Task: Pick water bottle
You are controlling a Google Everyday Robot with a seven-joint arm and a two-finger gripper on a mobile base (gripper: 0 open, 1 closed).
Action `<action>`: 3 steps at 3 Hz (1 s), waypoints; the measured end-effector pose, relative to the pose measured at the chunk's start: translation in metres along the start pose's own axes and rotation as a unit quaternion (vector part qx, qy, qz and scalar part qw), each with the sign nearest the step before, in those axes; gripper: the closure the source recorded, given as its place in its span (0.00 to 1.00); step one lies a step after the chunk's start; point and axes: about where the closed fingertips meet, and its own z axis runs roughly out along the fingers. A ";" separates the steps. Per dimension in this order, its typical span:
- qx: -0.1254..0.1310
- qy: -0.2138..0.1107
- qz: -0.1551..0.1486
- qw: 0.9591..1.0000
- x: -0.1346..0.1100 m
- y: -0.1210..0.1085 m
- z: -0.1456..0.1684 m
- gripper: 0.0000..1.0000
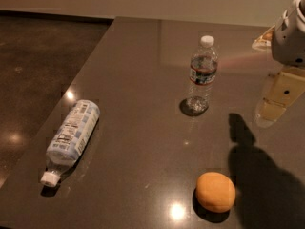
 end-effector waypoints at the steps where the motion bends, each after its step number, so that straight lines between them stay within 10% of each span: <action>1: 0.000 0.000 0.000 1.000 0.000 0.000 0.000 0.00; 3: -0.020 -0.078 0.028 0.996 -0.033 -0.033 0.020 0.00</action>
Offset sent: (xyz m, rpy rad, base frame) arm 0.0384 0.0177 -0.0023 0.1691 0.0120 0.0015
